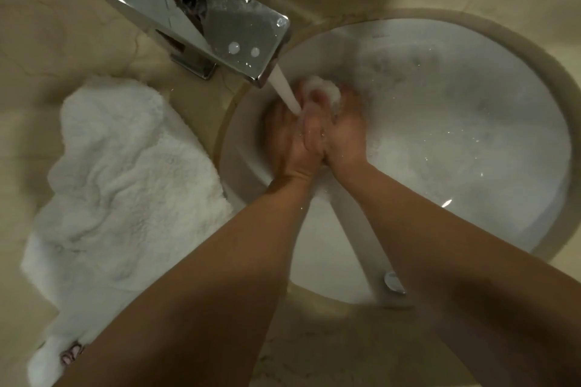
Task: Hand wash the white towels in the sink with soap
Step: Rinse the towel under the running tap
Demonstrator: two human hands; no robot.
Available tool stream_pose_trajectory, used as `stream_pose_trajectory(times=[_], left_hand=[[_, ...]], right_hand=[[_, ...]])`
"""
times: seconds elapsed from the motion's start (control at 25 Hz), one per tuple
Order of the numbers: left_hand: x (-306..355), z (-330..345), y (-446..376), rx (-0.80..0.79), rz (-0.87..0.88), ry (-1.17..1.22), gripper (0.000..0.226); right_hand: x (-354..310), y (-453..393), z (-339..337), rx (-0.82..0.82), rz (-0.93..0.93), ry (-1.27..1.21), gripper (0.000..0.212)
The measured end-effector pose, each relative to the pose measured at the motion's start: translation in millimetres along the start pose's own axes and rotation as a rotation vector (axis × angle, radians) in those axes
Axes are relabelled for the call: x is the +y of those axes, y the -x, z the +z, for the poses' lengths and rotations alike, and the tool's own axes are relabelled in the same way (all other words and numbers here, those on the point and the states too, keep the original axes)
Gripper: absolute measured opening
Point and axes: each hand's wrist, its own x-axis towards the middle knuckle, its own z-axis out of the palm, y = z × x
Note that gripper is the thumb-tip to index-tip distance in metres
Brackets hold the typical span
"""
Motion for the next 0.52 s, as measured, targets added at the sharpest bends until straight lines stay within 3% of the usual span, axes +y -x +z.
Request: stream_pose_trajectory(times=[0.12,0.2,0.28,0.4,0.52], left_hand=[[-4.7,5.9,-11.2,0.083,0.045,-0.008,0.061],[-0.3,6.9,-13.1,0.124,0.027,-0.115,0.068],[7.2,8.7,-12.0,0.128,-0.020,-0.219,0.062],[14.1,7.4,-12.3,0.144,0.050,-0.276,0.050],[12.8,6.8,-15.9,0.181,0.093,-0.284,0.040]], right_hand=[[-0.8,-17.6,-4.1,-0.074,-0.070,0.211,0.065],[4.5,-32.3,-4.3,-0.107,-0.028,0.280,0.048],[11.4,-42.0,-2.6,-0.098,-0.014,0.336,0.036],[13.7,-48.0,-1.7,-0.064,-0.084,0.337,0.035],[9.6,-50.3,-3.6,-0.133,-0.149,0.476,0.039]])
